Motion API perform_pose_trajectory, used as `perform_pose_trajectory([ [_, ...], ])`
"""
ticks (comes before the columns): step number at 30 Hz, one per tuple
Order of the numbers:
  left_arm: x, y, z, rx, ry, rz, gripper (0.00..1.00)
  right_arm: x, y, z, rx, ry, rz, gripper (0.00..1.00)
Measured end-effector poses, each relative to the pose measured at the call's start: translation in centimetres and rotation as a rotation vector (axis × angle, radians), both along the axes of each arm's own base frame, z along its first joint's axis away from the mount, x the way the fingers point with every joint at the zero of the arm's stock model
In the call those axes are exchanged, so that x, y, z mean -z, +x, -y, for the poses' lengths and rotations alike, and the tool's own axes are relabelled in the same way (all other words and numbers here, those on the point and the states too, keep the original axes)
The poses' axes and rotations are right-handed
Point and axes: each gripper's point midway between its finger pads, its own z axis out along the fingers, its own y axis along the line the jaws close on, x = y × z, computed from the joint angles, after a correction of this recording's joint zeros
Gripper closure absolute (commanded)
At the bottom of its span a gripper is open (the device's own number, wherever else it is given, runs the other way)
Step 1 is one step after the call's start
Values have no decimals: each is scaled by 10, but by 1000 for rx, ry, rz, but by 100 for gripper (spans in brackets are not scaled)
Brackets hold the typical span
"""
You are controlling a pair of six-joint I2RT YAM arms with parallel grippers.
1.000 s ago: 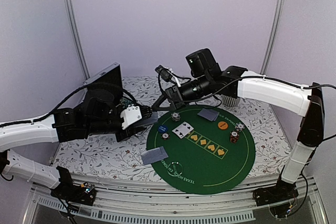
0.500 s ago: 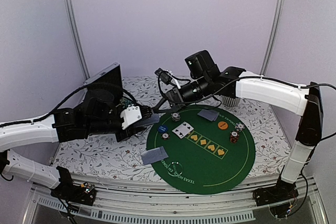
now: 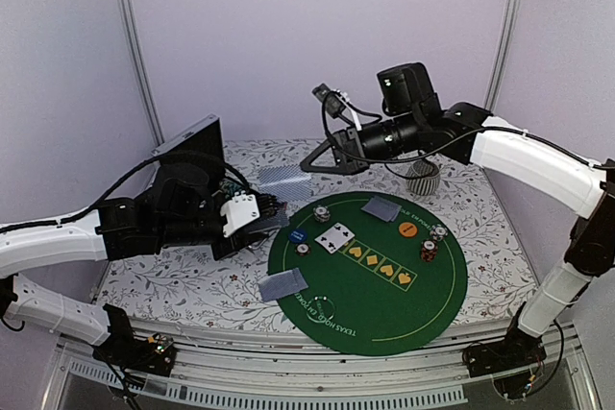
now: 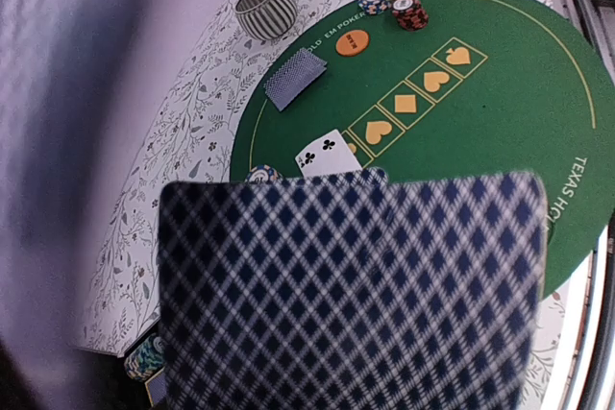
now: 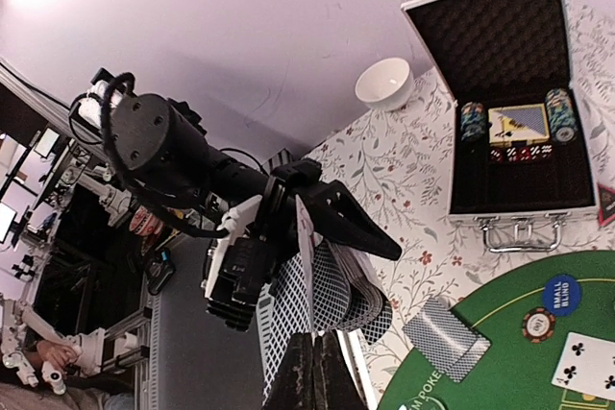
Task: Distribute texas hold em gaming equipment
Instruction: Pick up the poker card from the face-down deck piles, then flop the poker card in the community card area.
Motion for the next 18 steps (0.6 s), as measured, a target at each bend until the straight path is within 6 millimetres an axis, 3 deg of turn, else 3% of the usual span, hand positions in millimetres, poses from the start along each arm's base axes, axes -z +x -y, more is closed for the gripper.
perform_pose_trajectory([
  [6,0,0,0,3,-1,-1,58,-45,20,45,200,28,148,98],
  [10,0,-1,0,3,-1,-2,58,-48,48,77,419,-58,241,98],
  [13,0,0,0,3,-1,-1,58,-21,77,103,600,-224,285,98],
  [18,0,0,0,3,-1,-1,58,58,113,137,773,-586,298,98],
])
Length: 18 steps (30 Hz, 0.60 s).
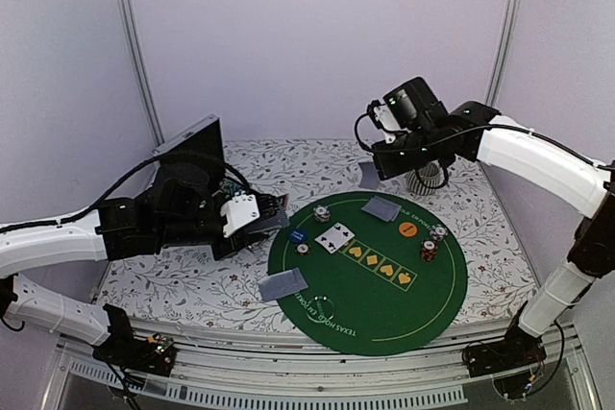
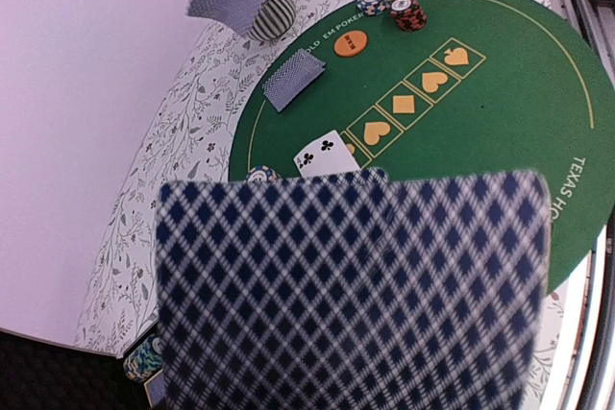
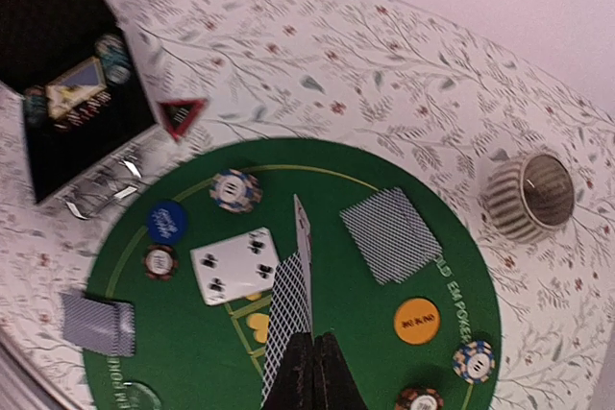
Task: Distribute texas hold em gaming equipment
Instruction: Flop the poker card in the community card area.
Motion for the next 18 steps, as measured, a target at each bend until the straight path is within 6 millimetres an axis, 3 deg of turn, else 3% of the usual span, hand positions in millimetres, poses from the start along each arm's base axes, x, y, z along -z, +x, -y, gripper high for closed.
perform_pose_trajectory([
  [3,0,0,0,0,0,0,57,57,11,20,96,-240,-65,98],
  [7,0,0,0,-1,1,0,57,100,11,32,142,-500,-94,98],
  [12,0,0,0,-1,0,0,57,140,-2,19,101,-763,-100,98],
  [18,0,0,0,-1,1,1,58,202,-28,3,-25,-942,-180,98],
])
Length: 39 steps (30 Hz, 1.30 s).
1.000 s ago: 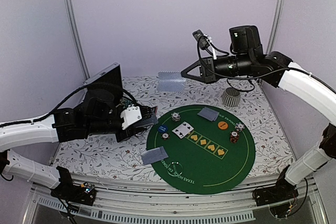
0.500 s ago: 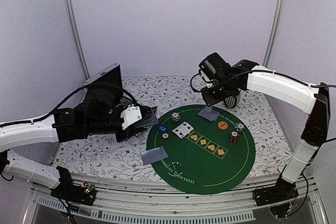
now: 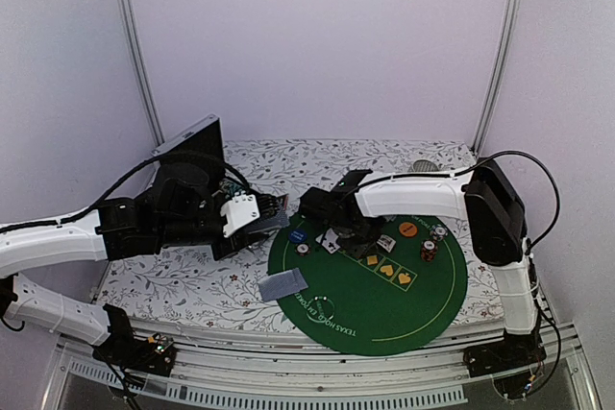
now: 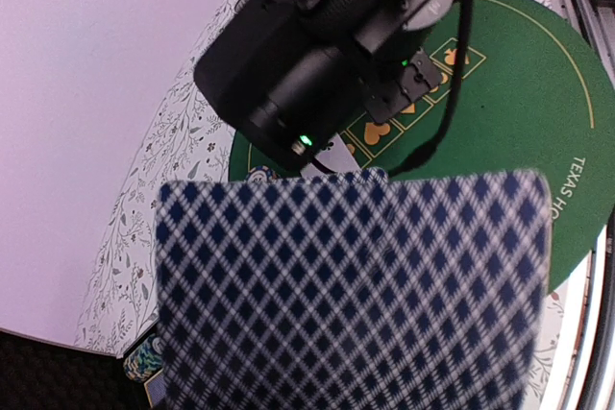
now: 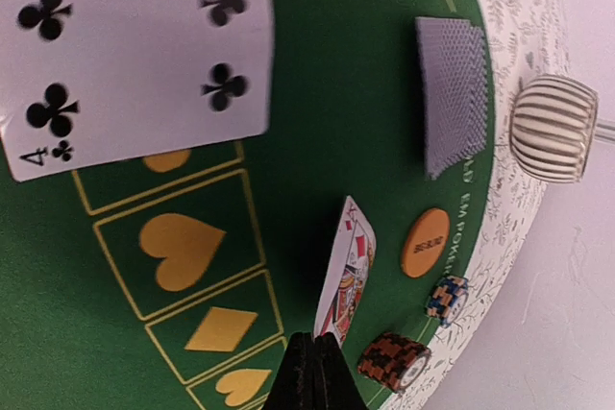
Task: Distribute texas hold em gaming equipment
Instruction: Flop the poker card in the community card area.
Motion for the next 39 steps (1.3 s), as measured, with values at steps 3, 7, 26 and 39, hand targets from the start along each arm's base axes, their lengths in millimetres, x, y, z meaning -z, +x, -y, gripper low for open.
perform_pose_trajectory([
  [3,0,0,0,-1,0,1,58,23,-11,-9,-22,-6,-76,98],
  [7,0,0,0,-2,0,1,57,41,-22,-29,-35,82,-168,98],
  [26,0,1,-1,-5,2,3,58,46,-14,-74,23,401,-291,98],
  [39,0,1,-1,-5,2,4,57,49,-5,-74,77,448,-292,98],
])
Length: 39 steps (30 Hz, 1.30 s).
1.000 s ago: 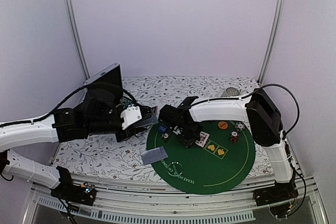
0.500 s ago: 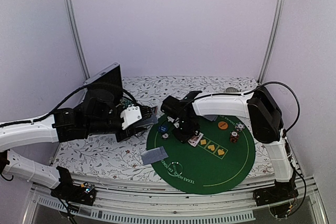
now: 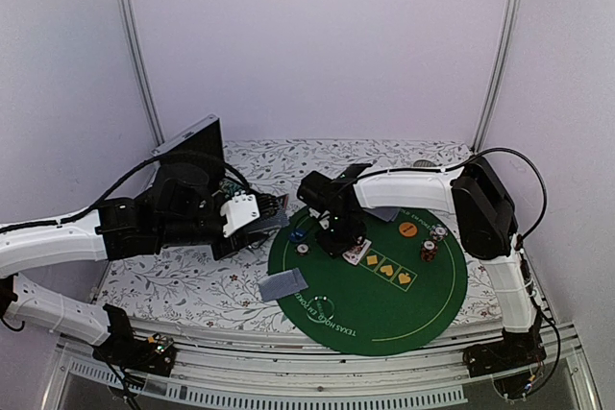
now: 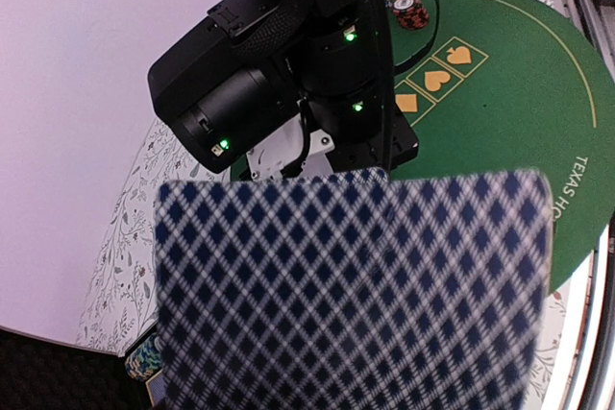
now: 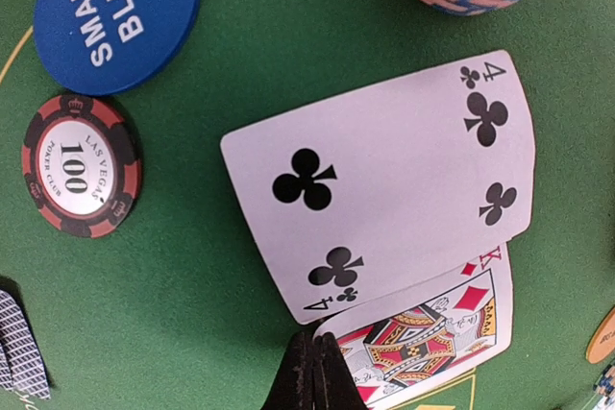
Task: Distribute texas hold em gaming equipment
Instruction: Flop the poker card in the community card area.
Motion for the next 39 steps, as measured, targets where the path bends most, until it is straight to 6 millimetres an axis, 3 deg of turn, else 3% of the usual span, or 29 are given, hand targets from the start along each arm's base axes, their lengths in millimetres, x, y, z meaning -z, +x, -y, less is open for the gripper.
perform_pose_trajectory([
  [19,0,0,0,1,1,1,58,3,-5,9,63,-19,-16,98],
  [39,0,0,0,1,1,1,57,-2,6,3,71,36,-18,98],
])
